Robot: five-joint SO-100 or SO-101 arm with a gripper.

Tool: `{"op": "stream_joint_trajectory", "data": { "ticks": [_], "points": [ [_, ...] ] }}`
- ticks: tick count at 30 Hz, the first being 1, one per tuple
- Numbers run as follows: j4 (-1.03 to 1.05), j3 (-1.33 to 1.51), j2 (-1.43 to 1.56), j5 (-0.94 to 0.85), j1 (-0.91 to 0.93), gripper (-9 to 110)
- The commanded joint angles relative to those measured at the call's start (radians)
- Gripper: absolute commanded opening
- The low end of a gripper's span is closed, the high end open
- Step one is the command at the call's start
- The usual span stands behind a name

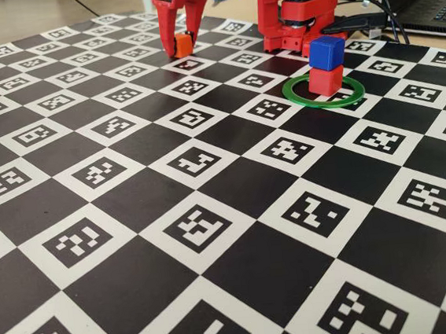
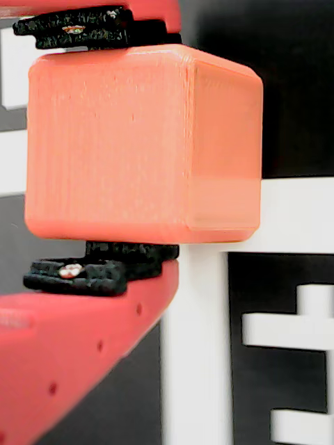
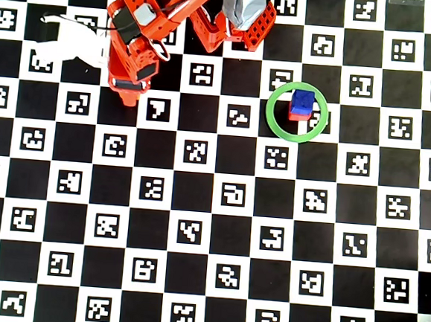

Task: Grab the red cube then put it in the green circle then put the blue cube on top and finally the orange cube on top

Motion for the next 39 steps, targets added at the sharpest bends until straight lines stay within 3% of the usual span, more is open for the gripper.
{"op": "stream_joint_trajectory", "data": {
  "ticks": [1,8,13,20,39],
  "points": [
    [0.051,-0.141,0.018,0.132,-0.049,7],
    [0.143,-0.252,0.028,0.221,-0.117,7],
    [0.209,-0.279,0.046,0.437,-0.195,6],
    [0.368,-0.425,0.089,0.583,-0.336,6],
    [0.657,-0.456,0.341,1.052,-0.942,3]
  ]
}}
